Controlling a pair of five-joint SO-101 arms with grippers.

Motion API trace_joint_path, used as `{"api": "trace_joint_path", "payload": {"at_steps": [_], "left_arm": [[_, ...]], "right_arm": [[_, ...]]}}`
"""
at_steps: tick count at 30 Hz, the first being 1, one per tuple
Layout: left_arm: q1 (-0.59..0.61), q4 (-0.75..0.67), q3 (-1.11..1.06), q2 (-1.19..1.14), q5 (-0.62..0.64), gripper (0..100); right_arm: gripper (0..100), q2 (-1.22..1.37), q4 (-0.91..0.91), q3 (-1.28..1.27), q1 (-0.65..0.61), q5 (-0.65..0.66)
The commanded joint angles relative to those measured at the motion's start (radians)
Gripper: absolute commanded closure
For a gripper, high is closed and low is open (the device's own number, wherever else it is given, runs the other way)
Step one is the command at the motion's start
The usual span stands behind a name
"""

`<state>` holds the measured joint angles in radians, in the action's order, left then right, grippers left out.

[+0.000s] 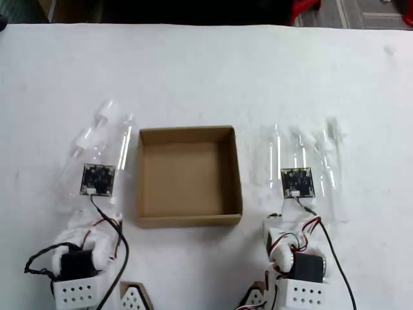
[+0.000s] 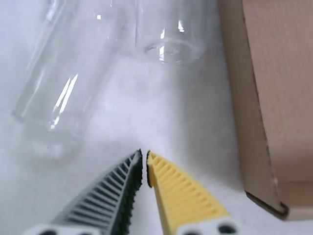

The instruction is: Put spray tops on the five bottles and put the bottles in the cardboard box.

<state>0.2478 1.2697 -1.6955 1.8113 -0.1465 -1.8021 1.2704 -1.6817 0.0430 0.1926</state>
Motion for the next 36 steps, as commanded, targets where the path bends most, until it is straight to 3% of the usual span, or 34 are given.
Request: {"api": "trace_joint_path", "payload": {"at_steps": [1,7,14,23,29,36], "left_arm": [[-0.015,-0.146,0.005,0.013,0.003,98],[-0.013,-0.29,0.074,0.013,0.002,98],[-0.01,-0.112,0.417,0.013,0.002,98],[-0.012,-0.061,0.592,0.013,0.003,98],[-0.01,0.074,0.835,0.013,0.008,98],[-0.013,0.081,1.057,0.013,0.009,98]], "right_arm": [[98.3,-0.002,0.004,-0.009,0.004,-0.009],[98.3,-0.002,0.004,-0.009,0.004,-0.009],[98.3,-0.002,0.004,-0.009,0.004,-0.009],[98.3,-0.002,0.004,-0.009,0.004,-0.009],[98.3,-0.002,0.004,-0.009,0.004,-0.009],[98.3,-0.002,0.004,-0.009,0.004,-0.009]]}}
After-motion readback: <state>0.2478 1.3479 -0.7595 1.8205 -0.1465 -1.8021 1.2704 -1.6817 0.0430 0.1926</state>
